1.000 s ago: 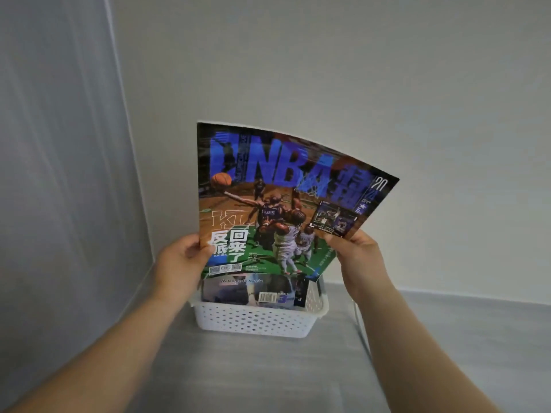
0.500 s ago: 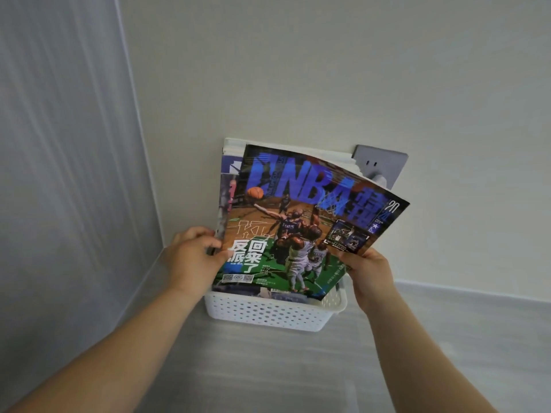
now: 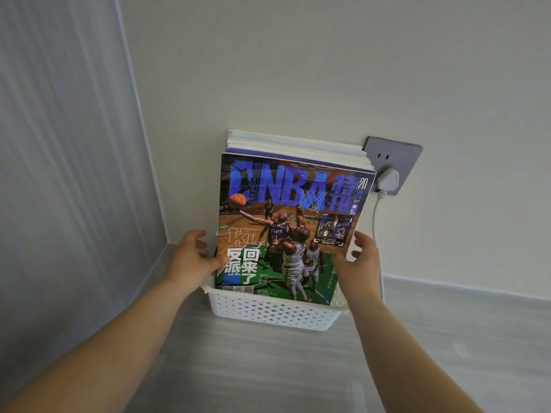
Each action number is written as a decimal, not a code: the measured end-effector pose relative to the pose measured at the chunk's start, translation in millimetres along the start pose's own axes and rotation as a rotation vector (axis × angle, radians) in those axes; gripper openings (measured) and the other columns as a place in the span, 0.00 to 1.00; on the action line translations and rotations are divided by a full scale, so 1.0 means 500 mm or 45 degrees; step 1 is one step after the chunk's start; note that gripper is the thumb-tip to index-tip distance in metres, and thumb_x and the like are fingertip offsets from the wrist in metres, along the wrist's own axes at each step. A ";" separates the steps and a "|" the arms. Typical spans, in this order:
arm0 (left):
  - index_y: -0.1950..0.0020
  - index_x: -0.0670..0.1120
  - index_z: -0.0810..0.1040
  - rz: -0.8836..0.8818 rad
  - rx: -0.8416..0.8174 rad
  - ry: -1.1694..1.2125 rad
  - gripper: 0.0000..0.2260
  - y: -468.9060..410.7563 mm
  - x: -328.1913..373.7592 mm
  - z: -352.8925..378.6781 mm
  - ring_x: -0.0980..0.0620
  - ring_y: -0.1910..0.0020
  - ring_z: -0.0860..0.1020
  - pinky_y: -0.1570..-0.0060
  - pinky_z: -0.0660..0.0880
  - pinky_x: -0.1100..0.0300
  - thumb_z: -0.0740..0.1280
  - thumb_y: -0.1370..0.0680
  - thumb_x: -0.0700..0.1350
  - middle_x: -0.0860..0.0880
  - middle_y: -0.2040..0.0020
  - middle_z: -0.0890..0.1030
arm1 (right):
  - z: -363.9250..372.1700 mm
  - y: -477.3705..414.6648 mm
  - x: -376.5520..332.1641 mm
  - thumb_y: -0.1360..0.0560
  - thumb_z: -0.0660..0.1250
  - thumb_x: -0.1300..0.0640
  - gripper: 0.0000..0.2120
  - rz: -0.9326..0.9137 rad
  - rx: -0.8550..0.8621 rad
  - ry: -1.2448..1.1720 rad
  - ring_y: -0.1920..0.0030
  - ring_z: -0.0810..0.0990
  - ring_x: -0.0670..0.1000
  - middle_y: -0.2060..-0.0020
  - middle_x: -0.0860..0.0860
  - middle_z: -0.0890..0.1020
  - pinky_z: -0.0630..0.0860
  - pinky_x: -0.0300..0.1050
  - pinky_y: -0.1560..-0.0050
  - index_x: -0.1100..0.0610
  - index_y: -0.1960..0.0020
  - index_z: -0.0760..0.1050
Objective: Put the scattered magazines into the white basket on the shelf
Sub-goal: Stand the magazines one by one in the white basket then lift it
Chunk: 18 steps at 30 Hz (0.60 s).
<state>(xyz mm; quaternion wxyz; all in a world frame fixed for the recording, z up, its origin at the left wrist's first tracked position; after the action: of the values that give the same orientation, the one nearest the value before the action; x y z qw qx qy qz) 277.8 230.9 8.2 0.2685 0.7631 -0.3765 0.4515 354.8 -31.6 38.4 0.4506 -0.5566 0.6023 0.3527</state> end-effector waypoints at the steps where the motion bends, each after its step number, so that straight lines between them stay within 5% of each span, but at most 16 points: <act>1: 0.35 0.41 0.65 -0.028 -0.053 0.002 0.30 -0.003 -0.002 0.002 0.43 0.45 0.73 0.48 0.70 0.52 0.73 0.33 0.41 0.38 0.38 0.73 | -0.004 -0.001 0.011 0.28 0.67 0.61 0.26 0.061 0.003 0.055 0.35 0.68 0.55 0.34 0.56 0.68 0.68 0.50 0.37 0.57 0.33 0.62; 4: 0.35 0.40 0.66 -0.119 -0.180 0.051 0.28 -0.008 -0.005 0.007 0.44 0.45 0.73 0.50 0.68 0.56 0.72 0.33 0.40 0.38 0.37 0.73 | -0.009 -0.003 0.049 0.27 0.66 0.58 0.31 0.364 -0.120 0.085 0.33 0.67 0.59 0.31 0.59 0.65 0.67 0.54 0.36 0.59 0.29 0.56; 6: 0.38 0.40 0.69 -0.140 -0.267 -0.009 0.25 -0.009 -0.002 0.014 0.49 0.52 0.75 0.56 0.71 0.63 0.71 0.32 0.37 0.42 0.41 0.76 | 0.002 0.003 0.071 0.26 0.64 0.58 0.25 0.514 -0.307 0.059 0.46 0.77 0.57 0.41 0.60 0.75 0.74 0.51 0.49 0.62 0.32 0.61; 8: 0.46 0.42 0.74 -0.144 -0.310 -0.052 0.16 -0.010 0.006 0.021 0.56 0.64 0.73 0.70 0.68 0.70 0.70 0.32 0.36 0.48 0.55 0.79 | 0.007 0.003 0.079 0.26 0.63 0.59 0.17 0.526 -0.385 0.107 0.63 0.75 0.49 0.57 0.55 0.77 0.70 0.42 0.67 0.64 0.38 0.69; 11: 0.62 0.43 0.72 -0.197 -0.325 0.023 0.08 -0.015 0.012 0.025 0.56 0.71 0.71 0.81 0.67 0.74 0.69 0.33 0.32 0.50 0.72 0.75 | 0.008 -0.013 0.084 0.26 0.63 0.58 0.13 0.529 -0.340 0.155 0.68 0.71 0.49 0.67 0.52 0.74 0.67 0.43 0.68 0.64 0.45 0.72; 18: 0.56 0.39 0.74 -0.250 -0.275 0.070 0.09 -0.013 -0.018 0.036 0.52 0.66 0.74 0.69 0.67 0.63 0.71 0.33 0.35 0.47 0.65 0.76 | 0.019 -0.025 0.088 0.27 0.65 0.54 0.11 0.539 -0.396 0.252 0.71 0.69 0.49 0.71 0.52 0.72 0.63 0.40 0.73 0.62 0.59 0.69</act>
<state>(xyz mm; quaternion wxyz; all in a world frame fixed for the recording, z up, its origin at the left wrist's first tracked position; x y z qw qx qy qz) 289.3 224.2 -8.4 0.4021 0.7502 -0.3390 0.4007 369.5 -39.9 -4.9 0.2151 -0.5127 0.6847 0.4712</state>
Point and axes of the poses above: each hand's wrist, its own y-axis away from the middle knuckle, its own z-axis out of the palm, x = y × z, the point moved 5 cm from there along -y, towards the middle knuckle
